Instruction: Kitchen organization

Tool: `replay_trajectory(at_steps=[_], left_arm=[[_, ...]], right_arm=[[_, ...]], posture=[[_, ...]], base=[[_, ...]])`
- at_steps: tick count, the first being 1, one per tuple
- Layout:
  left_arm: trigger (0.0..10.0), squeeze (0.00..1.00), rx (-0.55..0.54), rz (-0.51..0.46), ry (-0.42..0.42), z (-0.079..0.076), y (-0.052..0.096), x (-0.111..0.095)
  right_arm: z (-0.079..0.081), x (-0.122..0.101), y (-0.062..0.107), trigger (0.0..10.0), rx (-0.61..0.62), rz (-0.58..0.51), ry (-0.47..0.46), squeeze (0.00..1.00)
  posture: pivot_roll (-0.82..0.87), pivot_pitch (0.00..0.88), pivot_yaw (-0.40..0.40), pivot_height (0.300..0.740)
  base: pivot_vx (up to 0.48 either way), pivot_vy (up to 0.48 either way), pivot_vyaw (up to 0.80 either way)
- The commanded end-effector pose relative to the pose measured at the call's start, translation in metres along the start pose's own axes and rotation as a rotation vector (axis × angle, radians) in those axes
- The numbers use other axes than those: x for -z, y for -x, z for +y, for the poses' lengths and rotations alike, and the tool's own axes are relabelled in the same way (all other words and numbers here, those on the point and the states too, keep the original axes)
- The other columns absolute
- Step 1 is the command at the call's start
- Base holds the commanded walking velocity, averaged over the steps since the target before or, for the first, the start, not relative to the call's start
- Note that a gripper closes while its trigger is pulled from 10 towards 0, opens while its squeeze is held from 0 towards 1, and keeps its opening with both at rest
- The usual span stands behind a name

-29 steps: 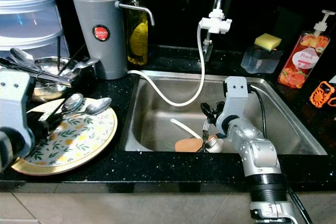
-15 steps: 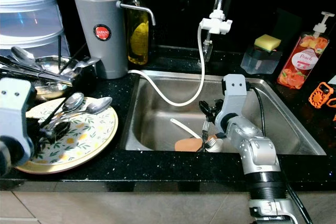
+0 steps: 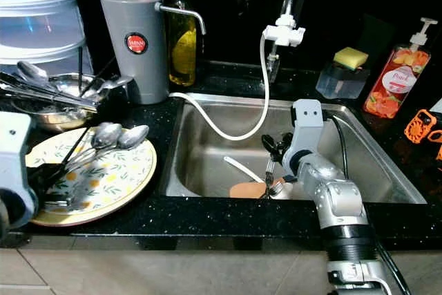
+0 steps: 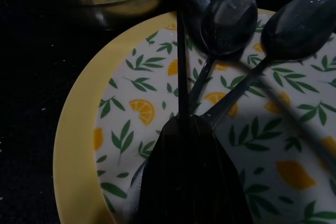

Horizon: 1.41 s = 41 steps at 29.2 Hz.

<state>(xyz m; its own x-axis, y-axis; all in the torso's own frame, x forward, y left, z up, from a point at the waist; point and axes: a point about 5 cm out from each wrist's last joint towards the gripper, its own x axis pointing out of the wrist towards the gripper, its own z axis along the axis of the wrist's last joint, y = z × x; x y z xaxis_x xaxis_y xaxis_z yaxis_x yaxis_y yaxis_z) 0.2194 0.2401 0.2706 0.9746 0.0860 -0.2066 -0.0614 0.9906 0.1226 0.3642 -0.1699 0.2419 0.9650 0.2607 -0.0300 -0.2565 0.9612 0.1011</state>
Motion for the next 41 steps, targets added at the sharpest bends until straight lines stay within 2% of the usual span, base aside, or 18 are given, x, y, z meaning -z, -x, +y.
replay_trajectory(at_steps=[1, 2, 3, 10, 14, 22, 23, 24, 25, 27, 28, 29, 31, 32, 34, 37, 41], left_arm=[[0.0, 0.00, 0.032, 0.041, 0.026, -0.006, -0.005, 0.005], [3.8, 0.00, 0.043, 0.021, 0.019, -0.007, -0.005, 0.001], [10.0, 0.00, 0.047, -0.006, 0.020, -0.009, -0.004, -0.004], [10.0, 0.00, 0.079, -0.101, -0.003, -0.014, -0.003, -0.019], [10.0, 0.00, 0.147, -0.172, -0.012, -0.024, -0.002, -0.029], [10.0, 0.00, 0.191, -0.160, -0.025, -0.033, -0.013, -0.027], [10.0, 0.00, 0.187, -0.152, -0.043, -0.033, -0.016, -0.025], [10.0, 0.00, 0.174, -0.127, -0.125, -0.032, -0.025, -0.019], [10.0, 0.00, 0.174, -0.127, -0.125, -0.032, -0.025, -0.019], [10.0, 0.00, 0.165, -0.120, -0.279, -0.035, -0.031, -0.014], [10.0, 0.00, 0.165, -0.120, -0.279, -0.035, -0.031, -0.014], [10.0, 0.00, 0.170, -0.127, -0.337, -0.037, -0.033, -0.013], [10.0, 0.00, 0.159, -0.176, -0.452, -0.041, -0.037, -0.019], [10.0, 0.00, 0.159, -0.176, -0.452, -0.041, -0.037, -0.019], [10.0, 0.00, 0.137, -0.231, -0.510, -0.044, -0.041, -0.027], [10.0, 0.00, 0.157, -0.325, -0.498, -0.053, -0.043, -0.042], [10.0, 0.00, 0.176, -0.353, -0.505, -0.057, -0.044, -0.045]], right_arm=[[-0.003, 0.002, 0.000, 10.0, 0.016, 0.015, 0.003, 0.00], [-0.003, 0.002, 0.000, 10.0, 0.017, 0.014, 0.002, 0.00], [-0.004, 0.002, 0.000, 10.0, 0.018, 0.013, 0.002, 0.00], [-0.004, 0.002, 0.000, 10.0, 0.021, 0.010, 0.000, 0.00], [-0.004, 0.001, 0.000, 10.0, 0.022, 0.007, -0.002, 0.00], [-0.003, -0.001, 0.000, 10.0, 0.021, -0.001, -0.007, 0.00], [-0.001, -0.001, 0.000, 10.0, 0.015, -0.003, -0.013, 0.00], [0.002, -0.002, 0.000, 10.0, -0.004, -0.008, -0.032, 0.00], [0.002, -0.002, 0.000, 10.0, -0.004, -0.008, -0.032, 0.00], [0.009, -0.004, 0.000, 10.0, -0.060, -0.017, -0.096, 0.00], [0.009, -0.004, 0.000, 10.0, -0.060, -0.017, -0.096, 0.00], [0.014, -0.005, 0.000, 10.0, -0.101, -0.019, -0.135, 0.00], [0.026, -0.005, 0.003, 10.0, -0.225, -0.007, -0.299, 0.00], [0.026, -0.005, 0.003, 10.0, -0.225, -0.007, -0.299, 0.00], [0.034, -0.003, 0.005, 10.0, -0.288, 0.003, -0.369, 0.00], [0.045, 0.001, 0.007, 10.0, -0.318, 0.013, -0.369, 0.00], [0.048, 0.002, 0.007, 10.0, -0.323, 0.014, -0.368, 0.00]], posture=[[0.19, 0.134, -0.098, 0.740], [0.19, 0.132, -0.097, 0.740], [0.18, 0.131, -0.096, 0.740], [0.18, 0.130, -0.096, 0.740], [0.18, 0.127, -0.094, 0.740], [0.17, 0.122, -0.095, 0.740], [0.17, 0.122, -0.095, 0.740], [0.17, 0.120, -0.095, 0.740], [0.17, 0.120, -0.095, 0.740], [0.16, 0.118, -0.092, 0.740], [0.16, 0.118, -0.092, 0.740], [0.16, 0.118, -0.092, 0.740], [0.15, 0.115, -0.092, 0.740], [0.15, 0.115, -0.092, 0.740], [0.15, 0.115, -0.094, 0.740], [0.14, 0.113, -0.087, 0.740], [0.13, 0.113, -0.083, 0.740]], base=[[0.000, 0.000, 0.00], [0.000, 0.000, 0.00], [0.000, 0.000, 0.00], [0.000, 0.000, 0.00], [0.000, 0.000, 0.00], [0.000, 0.000, 0.00], [0.000, 0.000, 0.00], [0.000, 0.000, 0.00], [0.000, 0.000, 0.00], [0.000, 0.000, 0.00], [0.000, 0.000, 0.00], [0.000, 0.000, 0.00], [0.000, 0.000, 0.00], [0.000, 0.000, 0.00], [0.000, 0.000, 0.00], [0.000, 0.000, 0.00], [0.000, 0.000, 0.00]])
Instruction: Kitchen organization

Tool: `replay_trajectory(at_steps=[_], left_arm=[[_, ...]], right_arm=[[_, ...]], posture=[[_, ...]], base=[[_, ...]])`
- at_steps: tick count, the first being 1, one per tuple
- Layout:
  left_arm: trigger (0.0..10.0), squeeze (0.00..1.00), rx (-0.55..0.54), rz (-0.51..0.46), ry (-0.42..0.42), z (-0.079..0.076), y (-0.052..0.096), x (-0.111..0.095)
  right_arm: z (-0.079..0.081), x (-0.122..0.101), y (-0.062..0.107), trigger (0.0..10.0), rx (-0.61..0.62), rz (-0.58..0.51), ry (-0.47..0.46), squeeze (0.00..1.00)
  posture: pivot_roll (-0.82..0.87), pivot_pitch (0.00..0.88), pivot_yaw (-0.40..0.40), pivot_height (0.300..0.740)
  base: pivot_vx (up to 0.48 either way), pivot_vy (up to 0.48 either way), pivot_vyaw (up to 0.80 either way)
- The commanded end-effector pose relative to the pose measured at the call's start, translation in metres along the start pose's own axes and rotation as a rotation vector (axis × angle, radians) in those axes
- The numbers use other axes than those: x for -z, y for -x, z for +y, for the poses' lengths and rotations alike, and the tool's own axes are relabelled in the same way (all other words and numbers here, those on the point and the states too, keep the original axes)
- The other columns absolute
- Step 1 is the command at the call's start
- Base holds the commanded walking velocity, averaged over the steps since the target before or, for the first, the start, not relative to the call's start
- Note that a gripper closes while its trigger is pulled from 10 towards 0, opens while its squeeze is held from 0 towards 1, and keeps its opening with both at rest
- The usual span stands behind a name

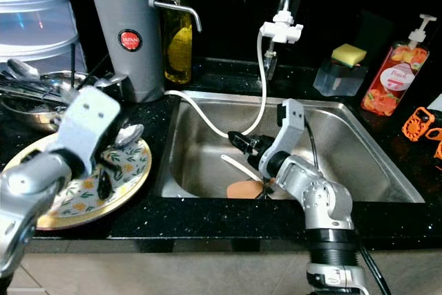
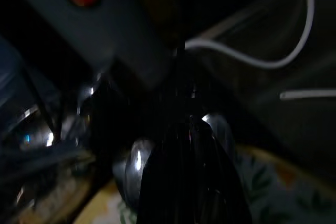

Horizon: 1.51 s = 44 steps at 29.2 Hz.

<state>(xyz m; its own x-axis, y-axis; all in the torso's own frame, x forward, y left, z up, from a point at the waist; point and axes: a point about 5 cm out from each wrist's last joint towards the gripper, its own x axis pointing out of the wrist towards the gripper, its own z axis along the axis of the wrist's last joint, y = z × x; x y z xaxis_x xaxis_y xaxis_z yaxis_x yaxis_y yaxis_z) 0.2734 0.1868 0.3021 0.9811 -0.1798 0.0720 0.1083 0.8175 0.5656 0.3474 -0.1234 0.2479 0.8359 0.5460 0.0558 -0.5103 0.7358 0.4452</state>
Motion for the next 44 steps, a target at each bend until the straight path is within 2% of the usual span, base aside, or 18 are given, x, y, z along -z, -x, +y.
replay_trajectory(at_steps=[1, 3, 5, 8, 10, 11, 16, 17, 19, 20, 31, 38, 43, 44], left_arm=[[10.0, 0.00, 0.033, -0.018, -0.010, -0.006, -0.003, -0.001], [10.0, 0.00, 0.042, -0.061, -0.008, -0.009, -0.004, -0.005], [10.0, 0.00, 0.063, -0.079, -0.047, -0.013, -0.008, -0.005], [10.0, 0.00, 0.153, -0.127, -0.061, -0.027, -0.015, -0.007], [10.0, 0.00, 0.240, -0.191, -0.049, -0.043, -0.016, -0.015], [10.0, 0.00, 0.294, -0.239, -0.024, -0.057, -0.018, -0.023], [10.0, 0.00, 0.326, -0.271, -0.002, -0.066, -0.019, -0.029], [10.0, 0.00, 0.359, -0.305, 0.042, -0.076, -0.022, -0.036], [10.0, 0.00, 0.359, -0.305, 0.042, -0.076, -0.022, -0.036], [10.0, 0.00, 0.377, -0.322, 0.062, -0.081, -0.024, -0.039], [10.0, 0.00, 0.390, -0.323, 0.098, -0.084, -0.028, -0.035], [10.0, 0.00, 0.287, -0.322, 0.144, -0.066, -0.034, -0.033], [10.0, 0.00, 0.258, -0.297, 0.140, -0.064, -0.038, -0.028], [10.0, 0.00, 0.231, -0.271, 0.161, -0.062, -0.040, -0.024]], right_arm=[[-0.001, 0.001, 0.003, 10.0, 0.003, 0.003, -0.012, 0.00], [0.000, -0.001, 0.003, 10.0, -0.009, -0.007, -0.040, 0.00], [0.004, -0.003, 0.003, 10.0, -0.036, -0.010, -0.077, 0.00], [0.018, -0.005, 0.002, 10.0, -0.124, -0.023, -0.145, 0.00], [0.027, -0.006, 0.001, 10.0, -0.192, -0.031, -0.207, 0.00], [0.034, -0.007, -0.001, 10.0, -0.227, -0.040, -0.240, 0.00], [0.038, -0.009, -0.002, 10.0, -0.247, -0.046, -0.263, 0.00], [0.044, -0.010, -0.003, 10.0, -0.262, -0.054, -0.271, 0.00], [0.044, -0.010, -0.003, 10.0, -0.262, -0.054, -0.271, 0.00], [0.047, -0.013, -0.005, 10.0, -0.266, -0.065, -0.274, 0.00], [0.051, -0.020, -0.005, 10.0, -0.279, -0.076, -0.300, 0.00], [0.048, -0.020, -0.004, 10.0, -0.261, -0.075, -0.299, 0.00], [0.046, -0.016, -0.005, 10.0, -0.241, -0.060, -0.287, 0.00], [0.043, -0.013, -0.007, 10.0, -0.203, -0.051, -0.258, 0.00]], posture=[[0.13, 0.112, -0.080, 0.740], [0.13, 0.111, -0.081, 0.740], [0.13, 0.110, -0.084, 0.740], [0.13, 0.109, -0.085, 0.740], [0.13, 0.104, -0.091, 0.740], [0.13, 0.104, -0.091, 0.740], [0.11, 0.099, -0.091, 0.740], [0.10, 0.096, -0.091, 0.740], [0.10, 0.096, -0.091, 0.740], [0.10, 0.092, -0.088, 0.740], [0.09, 0.087, -0.083, 0.740], [0.10, 0.082, -0.088, 0.740], [0.10, 0.082, -0.089, 0.740], [0.10, 0.085, -0.089, 0.740]], base=[[0.000, 0.000, 0.00], [0.000, 0.000, 0.00], [0.000, 0.000, 0.00], [0.000, 0.000, 0.00], [0.000, 0.000, 0.00], [0.000, 0.000, 0.00], [0.000, 0.000, 0.00], [0.000, 0.000, 0.00], [0.000, 0.000, 0.00], [0.000, 0.000, 0.00], [0.000, 0.000, 0.00], [0.000, 0.000, 0.00], [0.000, 0.000, 0.00], [0.000, 0.000, 0.00]])
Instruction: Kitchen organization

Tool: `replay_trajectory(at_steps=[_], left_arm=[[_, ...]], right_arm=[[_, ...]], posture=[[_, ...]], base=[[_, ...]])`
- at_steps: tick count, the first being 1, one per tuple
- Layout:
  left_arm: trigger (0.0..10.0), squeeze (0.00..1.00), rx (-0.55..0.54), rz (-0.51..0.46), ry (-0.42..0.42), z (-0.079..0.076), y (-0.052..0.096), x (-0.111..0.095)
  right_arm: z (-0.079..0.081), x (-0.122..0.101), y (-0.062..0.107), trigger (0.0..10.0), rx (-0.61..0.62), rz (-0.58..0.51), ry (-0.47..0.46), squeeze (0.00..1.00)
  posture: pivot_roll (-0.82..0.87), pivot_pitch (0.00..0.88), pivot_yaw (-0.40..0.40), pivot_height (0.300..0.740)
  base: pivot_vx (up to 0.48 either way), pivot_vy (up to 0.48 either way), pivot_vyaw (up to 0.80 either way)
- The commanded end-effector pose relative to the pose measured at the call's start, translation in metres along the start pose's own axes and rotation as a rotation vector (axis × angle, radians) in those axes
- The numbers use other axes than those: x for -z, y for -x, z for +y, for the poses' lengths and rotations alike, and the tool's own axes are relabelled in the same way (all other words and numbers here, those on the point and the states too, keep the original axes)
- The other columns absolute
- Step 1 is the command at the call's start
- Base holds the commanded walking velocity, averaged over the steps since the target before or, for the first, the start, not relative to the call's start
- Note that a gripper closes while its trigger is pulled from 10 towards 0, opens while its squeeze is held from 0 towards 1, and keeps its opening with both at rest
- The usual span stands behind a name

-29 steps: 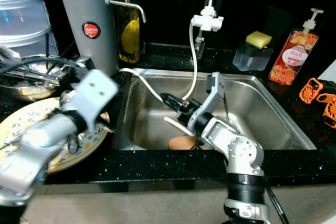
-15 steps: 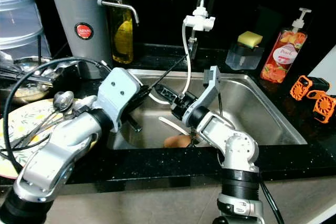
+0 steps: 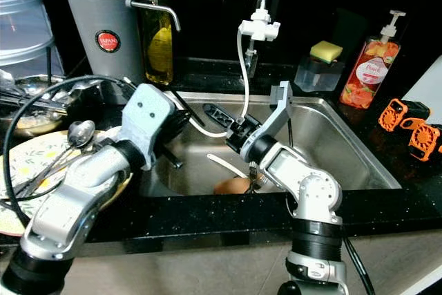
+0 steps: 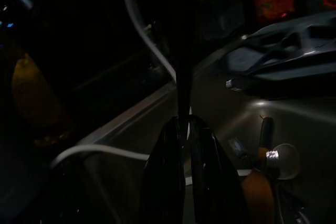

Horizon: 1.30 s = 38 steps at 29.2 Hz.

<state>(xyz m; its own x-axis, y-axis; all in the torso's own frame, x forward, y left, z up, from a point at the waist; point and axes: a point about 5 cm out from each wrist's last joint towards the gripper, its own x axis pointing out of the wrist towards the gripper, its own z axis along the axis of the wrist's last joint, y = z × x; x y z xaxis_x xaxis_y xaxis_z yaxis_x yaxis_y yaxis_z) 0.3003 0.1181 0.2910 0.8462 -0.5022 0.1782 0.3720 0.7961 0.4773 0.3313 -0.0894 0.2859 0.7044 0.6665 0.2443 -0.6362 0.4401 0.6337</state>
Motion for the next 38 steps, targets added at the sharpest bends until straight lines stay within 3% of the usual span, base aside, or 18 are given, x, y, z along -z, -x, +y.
replay_trajectory(at_steps=[1, 5, 8, 9, 10, 13, 16, 22, 30, 32, 36, 38], left_arm=[[10.0, 0.00, -0.015, 0.001, 0.020, -0.002, -0.002, 0.001], [10.0, 0.00, -0.042, 0.040, 0.047, 0.002, -0.001, 0.009], [10.0, 0.00, -0.090, 0.051, 0.079, 0.008, -0.001, 0.012], [10.0, 0.00, -0.108, 0.049, 0.094, 0.011, -0.001, 0.011], [10.0, 0.00, -0.108, 0.049, 0.094, 0.011, -0.001, 0.011], [10.0, 0.00, -0.142, 0.035, 0.121, 0.018, -0.004, 0.008], [10.0, 0.00, -0.167, 0.027, 0.134, 0.022, -0.009, 0.005], [10.0, 0.00, -0.197, 0.065, 0.173, 0.024, -0.019, 0.008], [10.0, 0.00, -0.133, 0.182, 0.227, 0.005, -0.035, 0.023], [10.0, 0.00, -0.093, 0.158, 0.232, -0.004, -0.040, 0.018], [10.0, 0.00, -0.057, 0.135, 0.236, -0.010, -0.043, 0.011], [10.0, 0.00, -0.010, 0.097, 0.233, -0.017, -0.044, 0.003]], right_arm=[[-0.007, 0.002, 0.002, 10.0, 0.051, 0.005, 0.018, 0.00], [-0.015, 0.000, 0.003, 10.0, 0.111, -0.006, 0.053, 0.00], [-0.018, -0.002, 0.007, 10.0, 0.126, -0.011, 0.147, 0.00], [-0.017, -0.002, 0.010, 10.0, 0.109, -0.010, 0.218, 0.00], [-0.017, -0.002, 0.010, 10.0, 0.109, -0.010, 0.218, 0.00], [-0.001, 0.006, 0.014, 10.0, 0.002, 0.022, 0.427, 0.00], [0.007, 0.011, 0.010, 10.0, -0.023, 0.021, 0.558, 0.00], [0.020, 0.015, 0.002, 10.0, -0.061, -0.036, 0.586, 0.00], [0.033, 0.015, -0.005, 10.0, -0.090, -0.118, 0.555, 0.00], [0.033, 0.018, -0.009, 10.0, -0.062, -0.110, 0.617, 0.00], [0.030, 0.021, -0.012, 10.0, -0.029, -0.101, 0.656, 0.00], [0.021, 0.020, -0.013, 10.0, 0.045, -0.096, 0.712, 0.00]], posture=[[0.10, 0.085, -0.089, 0.740], [0.10, 0.085, -0.089, 0.740], [0.10, 0.085, -0.089, 0.740], [0.09, 0.089, -0.092, 0.740], [0.09, 0.089, -0.092, 0.740], [0.09, 0.091, -0.088, 0.740], [0.09, 0.089, -0.086, 0.740], [0.09, 0.089, -0.083, 0.740], [0.09, 0.089, -0.081, 0.740], [0.09, 0.089, -0.079, 0.740], [0.09, 0.089, -0.079, 0.740], [0.09, 0.089, -0.079, 0.740]], base=[[0.000, 0.000, 0.00], [0.000, 0.000, 0.00], [0.000, 0.000, 0.00], [0.000, 0.000, 0.00], [0.000, 0.000, 0.00], [0.000, 0.000, 0.00], [0.000, 0.000, 0.00], [0.000, 0.000, 0.00], [0.000, 0.000, 0.00], [0.000, 0.000, 0.00], [0.000, 0.000, 0.00], [0.000, 0.000, 0.00]])
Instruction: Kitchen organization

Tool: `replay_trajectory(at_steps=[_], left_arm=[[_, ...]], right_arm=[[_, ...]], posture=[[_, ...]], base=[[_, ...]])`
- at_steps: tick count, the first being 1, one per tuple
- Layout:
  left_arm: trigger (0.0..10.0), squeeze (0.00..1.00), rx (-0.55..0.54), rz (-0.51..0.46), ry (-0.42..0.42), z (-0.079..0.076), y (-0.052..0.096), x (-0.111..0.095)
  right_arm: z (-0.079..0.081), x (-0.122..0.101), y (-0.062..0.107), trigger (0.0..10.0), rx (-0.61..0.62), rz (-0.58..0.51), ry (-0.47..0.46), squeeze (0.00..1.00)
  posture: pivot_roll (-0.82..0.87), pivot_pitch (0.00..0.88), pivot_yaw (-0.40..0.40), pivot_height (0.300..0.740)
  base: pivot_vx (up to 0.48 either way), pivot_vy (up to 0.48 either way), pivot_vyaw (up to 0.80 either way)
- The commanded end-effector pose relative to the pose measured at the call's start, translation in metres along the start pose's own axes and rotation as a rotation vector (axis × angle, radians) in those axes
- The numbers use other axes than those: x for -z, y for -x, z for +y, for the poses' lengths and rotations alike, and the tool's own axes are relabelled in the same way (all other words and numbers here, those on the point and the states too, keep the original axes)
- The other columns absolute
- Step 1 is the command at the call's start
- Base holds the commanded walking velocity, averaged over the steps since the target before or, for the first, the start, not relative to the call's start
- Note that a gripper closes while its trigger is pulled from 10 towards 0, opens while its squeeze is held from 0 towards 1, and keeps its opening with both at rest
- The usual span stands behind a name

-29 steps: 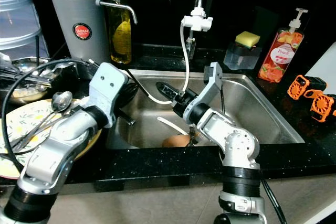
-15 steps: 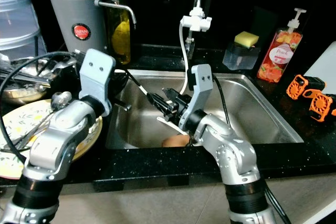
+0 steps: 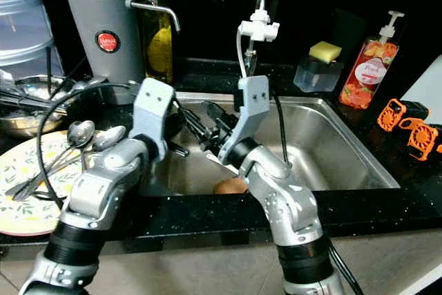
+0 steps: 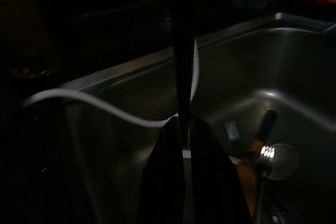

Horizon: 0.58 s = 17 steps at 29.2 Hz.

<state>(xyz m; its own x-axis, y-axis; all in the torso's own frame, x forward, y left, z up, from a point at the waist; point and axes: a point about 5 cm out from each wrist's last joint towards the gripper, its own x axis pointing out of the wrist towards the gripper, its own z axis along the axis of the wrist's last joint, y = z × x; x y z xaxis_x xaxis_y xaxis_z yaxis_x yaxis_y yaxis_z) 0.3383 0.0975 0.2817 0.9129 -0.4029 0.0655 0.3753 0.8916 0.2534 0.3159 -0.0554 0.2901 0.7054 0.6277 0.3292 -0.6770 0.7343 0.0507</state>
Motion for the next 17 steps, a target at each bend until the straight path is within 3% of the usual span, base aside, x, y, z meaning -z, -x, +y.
replay_trajectory(at_steps=[1, 17], left_arm=[[10.0, 0.00, 0.088, -0.060, -0.008, -0.017, 0.000, -0.013], [10.0, 0.00, 0.205, -0.043, 0.000, -0.040, 0.003, -0.008]], right_arm=[[-0.010, 0.004, -0.001, 10.0, 0.075, 0.027, 0.069, 0.00], [-0.021, -0.006, -0.005, 10.0, 0.156, -0.050, 0.047, 0.00]], posture=[[0.09, 0.089, -0.079, 0.740], [0.09, 0.089, -0.074, 0.740]], base=[[0.000, 0.000, 0.00], [0.000, 0.000, 0.00]])
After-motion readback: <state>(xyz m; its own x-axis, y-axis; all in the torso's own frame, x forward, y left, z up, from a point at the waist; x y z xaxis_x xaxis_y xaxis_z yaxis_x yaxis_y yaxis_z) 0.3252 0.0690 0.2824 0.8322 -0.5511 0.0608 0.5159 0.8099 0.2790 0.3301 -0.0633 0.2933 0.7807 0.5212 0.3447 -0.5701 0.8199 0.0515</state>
